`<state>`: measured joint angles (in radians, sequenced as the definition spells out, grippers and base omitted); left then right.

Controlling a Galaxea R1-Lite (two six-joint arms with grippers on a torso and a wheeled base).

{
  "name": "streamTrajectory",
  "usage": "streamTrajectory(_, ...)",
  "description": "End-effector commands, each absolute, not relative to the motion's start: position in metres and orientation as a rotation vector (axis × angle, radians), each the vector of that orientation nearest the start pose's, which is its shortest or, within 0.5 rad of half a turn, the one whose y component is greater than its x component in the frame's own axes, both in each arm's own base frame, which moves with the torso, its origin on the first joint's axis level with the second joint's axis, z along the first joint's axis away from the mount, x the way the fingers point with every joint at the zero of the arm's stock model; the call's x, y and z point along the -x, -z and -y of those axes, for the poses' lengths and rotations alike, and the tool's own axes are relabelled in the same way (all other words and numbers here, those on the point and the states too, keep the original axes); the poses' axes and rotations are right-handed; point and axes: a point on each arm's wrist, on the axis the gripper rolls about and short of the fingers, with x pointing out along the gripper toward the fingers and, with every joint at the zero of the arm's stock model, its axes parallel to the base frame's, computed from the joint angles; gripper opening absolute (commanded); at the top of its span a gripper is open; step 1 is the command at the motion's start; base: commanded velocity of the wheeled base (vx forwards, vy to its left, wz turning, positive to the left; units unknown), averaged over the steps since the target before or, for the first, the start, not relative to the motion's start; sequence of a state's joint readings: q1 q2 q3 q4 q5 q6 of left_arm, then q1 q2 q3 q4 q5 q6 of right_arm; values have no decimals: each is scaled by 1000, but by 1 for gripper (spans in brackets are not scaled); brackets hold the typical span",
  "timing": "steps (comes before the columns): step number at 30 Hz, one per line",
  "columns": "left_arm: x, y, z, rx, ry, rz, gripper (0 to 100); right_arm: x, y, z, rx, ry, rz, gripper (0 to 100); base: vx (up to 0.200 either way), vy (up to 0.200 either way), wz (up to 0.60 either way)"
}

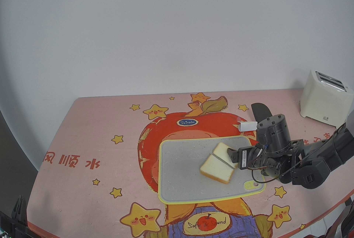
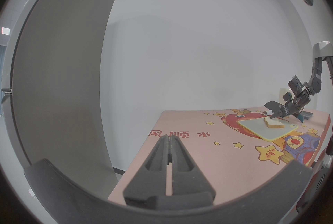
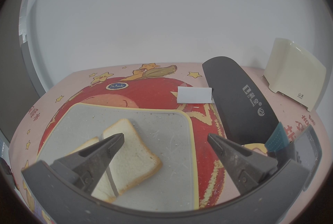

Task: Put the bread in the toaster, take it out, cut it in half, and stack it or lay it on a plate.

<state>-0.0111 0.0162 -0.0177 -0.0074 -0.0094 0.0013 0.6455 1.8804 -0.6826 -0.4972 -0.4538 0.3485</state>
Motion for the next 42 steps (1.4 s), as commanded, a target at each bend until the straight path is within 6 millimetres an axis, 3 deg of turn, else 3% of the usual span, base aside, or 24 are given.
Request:
streamTrajectory(1, 23, -76, 0, 0, 20, 8, 0, -246, -86, -175, 32, -81, -618, 0, 0, 0, 0)
streamTrajectory(24, 23, -76, 0, 0, 20, 8, 0, -245, -88, -175, 27, -83, -613, 0, 0, 0, 0)
streamTrajectory(42, 23, -76, 0, -2, 21, 8, 0, -235, -120, -169, -22, -106, -531, 0, 0, 0, 0)
